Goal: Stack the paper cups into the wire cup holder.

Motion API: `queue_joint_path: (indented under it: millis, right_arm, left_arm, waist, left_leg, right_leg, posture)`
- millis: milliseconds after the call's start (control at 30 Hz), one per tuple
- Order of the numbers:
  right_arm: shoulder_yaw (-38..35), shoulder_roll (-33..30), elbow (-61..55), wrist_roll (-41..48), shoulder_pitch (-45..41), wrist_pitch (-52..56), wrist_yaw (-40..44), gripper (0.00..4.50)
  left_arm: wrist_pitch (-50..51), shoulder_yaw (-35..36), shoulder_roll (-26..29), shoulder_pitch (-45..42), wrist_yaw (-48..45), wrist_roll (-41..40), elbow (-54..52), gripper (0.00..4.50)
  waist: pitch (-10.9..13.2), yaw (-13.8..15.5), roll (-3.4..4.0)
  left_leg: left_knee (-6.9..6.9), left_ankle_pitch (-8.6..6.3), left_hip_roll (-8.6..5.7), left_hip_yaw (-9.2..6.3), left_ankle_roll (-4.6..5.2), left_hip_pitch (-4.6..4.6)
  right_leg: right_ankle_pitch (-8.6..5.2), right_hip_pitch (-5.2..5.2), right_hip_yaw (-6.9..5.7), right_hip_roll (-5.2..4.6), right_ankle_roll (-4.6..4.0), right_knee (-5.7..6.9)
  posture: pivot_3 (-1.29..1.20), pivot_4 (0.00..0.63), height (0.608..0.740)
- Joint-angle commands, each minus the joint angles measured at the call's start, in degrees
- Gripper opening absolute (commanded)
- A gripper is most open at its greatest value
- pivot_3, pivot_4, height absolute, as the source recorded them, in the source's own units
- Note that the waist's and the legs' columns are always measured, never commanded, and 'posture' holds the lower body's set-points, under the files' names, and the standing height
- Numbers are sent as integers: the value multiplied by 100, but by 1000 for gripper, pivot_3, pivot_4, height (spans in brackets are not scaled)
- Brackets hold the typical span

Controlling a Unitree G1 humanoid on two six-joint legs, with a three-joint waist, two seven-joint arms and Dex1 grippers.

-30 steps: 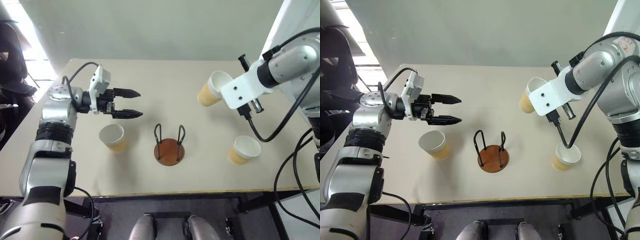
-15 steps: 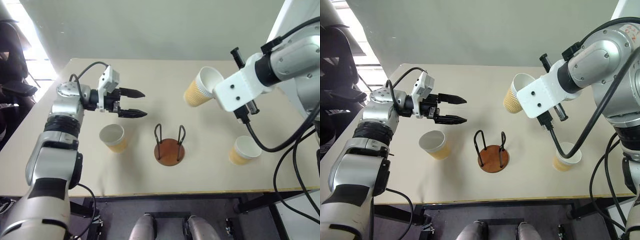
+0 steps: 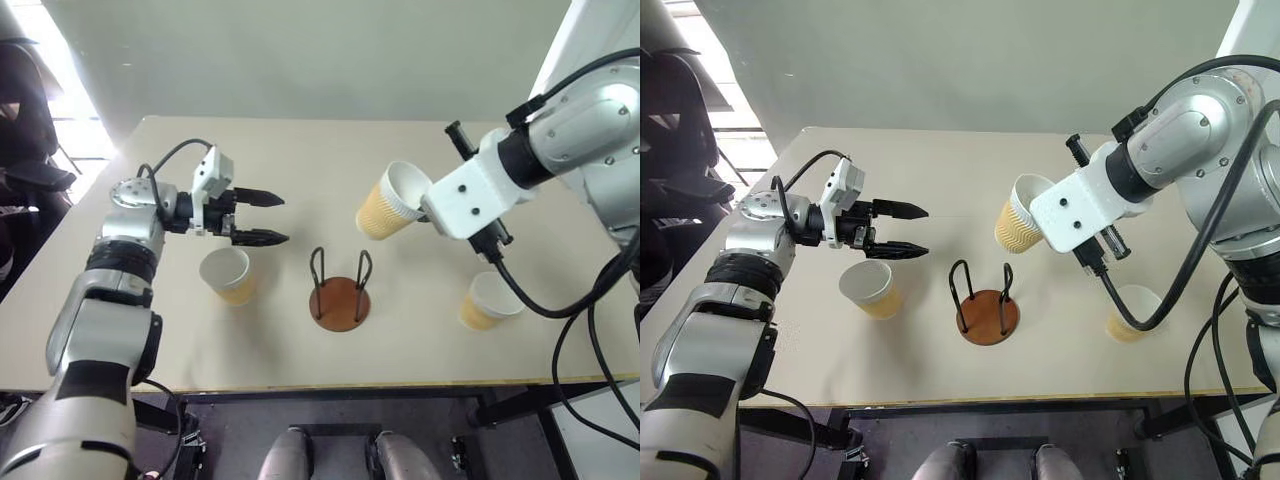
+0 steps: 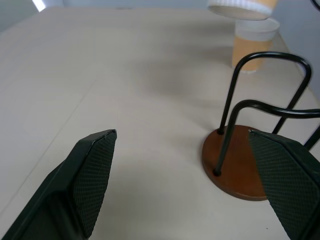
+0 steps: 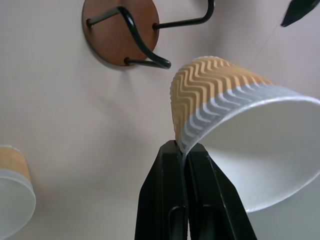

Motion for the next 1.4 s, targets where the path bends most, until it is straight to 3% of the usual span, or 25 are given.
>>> queue_joint_path:
  millis: [33,500,1000,1333,1400]
  right_arm:
    - [-53,40,131,153,-169,-229,25,19]
    - [283,421,183,131,-338,-189,25,19]
    - [416,488,-305,168,204,44,25,19]
    - [391,913,-253,-105,284,92,-1,19]
    - [379,975,-239,-156,302,108,5,374]
  left_arm:
    - [127,-298,199,-26,-231,-500,-473,4500]
    - [300,-976,306,-328,-231,-948,-770,4500]
    - [91,-1004,425,-231,-231,-982,-551,4500]
    - [228,-986,490,-190,-231,-1035,-818,4500]
    - [237,-982,505,-176,-231,-1040,-841,4500]
  waist:
    - [0,0,0]
    - [0,1,0]
    - [0,0,0]
    - [0,0,0]
    - [0,-1,0]
  left_leg:
    - [1,0,-1,2,0,0]
    - [23,1,-2,0,2,-7]
    - [24,2,-2,0,1,-10]
    - [23,1,-2,-1,1,-10]
    - [24,2,-2,0,1,-10]
  right_leg:
    - [0,0,-2,2,0,-1]
    - [5,0,0,0,2,4]
    - [5,-2,-1,1,1,4]
    - [5,-3,-2,2,0,3]
    - [5,-3,-2,1,0,4]
  posture:
    - [0,150,740]
    - [0,150,740]
    - [0,150,740]
    - [0,150,740]
    - [0,150,740]
